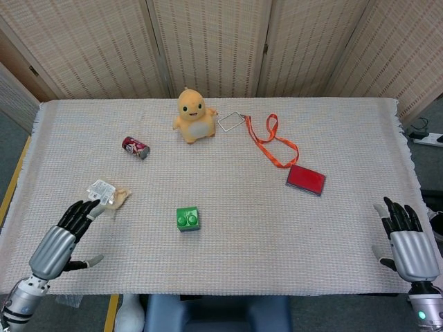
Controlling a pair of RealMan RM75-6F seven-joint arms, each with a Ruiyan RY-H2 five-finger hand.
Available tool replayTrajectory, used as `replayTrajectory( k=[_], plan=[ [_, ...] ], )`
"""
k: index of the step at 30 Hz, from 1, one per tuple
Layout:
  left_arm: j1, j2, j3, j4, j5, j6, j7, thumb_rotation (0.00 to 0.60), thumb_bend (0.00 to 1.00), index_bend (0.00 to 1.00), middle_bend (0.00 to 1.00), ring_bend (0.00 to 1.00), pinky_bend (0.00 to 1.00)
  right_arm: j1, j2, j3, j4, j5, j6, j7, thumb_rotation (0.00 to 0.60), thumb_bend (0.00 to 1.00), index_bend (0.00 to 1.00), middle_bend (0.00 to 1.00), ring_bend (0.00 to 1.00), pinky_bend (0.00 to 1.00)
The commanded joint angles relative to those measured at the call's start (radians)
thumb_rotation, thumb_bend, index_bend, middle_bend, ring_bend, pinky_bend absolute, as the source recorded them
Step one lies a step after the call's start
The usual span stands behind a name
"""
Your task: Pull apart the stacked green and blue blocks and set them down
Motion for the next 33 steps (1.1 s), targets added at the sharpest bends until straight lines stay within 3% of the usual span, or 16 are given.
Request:
replayTrajectory(
  k=[1,8,15,21,26,33],
  plan=[
    [-0.064,-0.037,-0.025,-0.034,-0.016,-0.071,-0.031,0.600,0.18,0.05,0.10,0.00,0.06,0.006,0.003,0.009,0.007,0.017,-0.012,0.014,0.600,0.33,0.00,0.00,0.00,0.00],
    [-0.186,-0.084,-0.058,-0.087,-0.074,-0.245,-0.042,0.600,0.18,0.06,0.14,0.01,0.07,0.003,0.019,0.021,0.015,0.028,-0.005,0.054,0.600,0.33,0.00,0.00,0.00,0.00],
    [-0.255,-0.158,-0.106,-0.138,-0.147,-0.297,-0.105,0.600,0.18,0.10,0.21,0.06,0.12,-0.003,0.037,0.020,0.016,0.017,0.002,0.104,0.600,0.33,0.00,0.00,0.00,0.00],
    [-0.312,-0.235,-0.144,-0.176,-0.330,-0.432,-0.019,0.600,0.18,0.11,0.25,0.08,0.15,-0.001,0.055,0.027,0.019,0.022,-0.003,0.155,0.600,0.33,0.00,0.00,0.00,0.00],
    [-0.335,-0.346,-0.172,-0.132,-0.444,-0.454,0.052,0.600,0.18,0.13,0.27,0.10,0.15,0.006,0.066,0.033,0.027,0.034,-0.020,0.189,0.600,0.33,0.00,0.00,0.00,0.00],
    [-0.359,-0.436,-0.182,-0.065,-0.482,-0.450,0.118,0.600,0.18,0.15,0.27,0.10,0.15,0.004,0.074,0.038,0.033,0.040,-0.020,0.218,0.600,0.33,0.00,0.00,0.00,0.00]
  ],
)
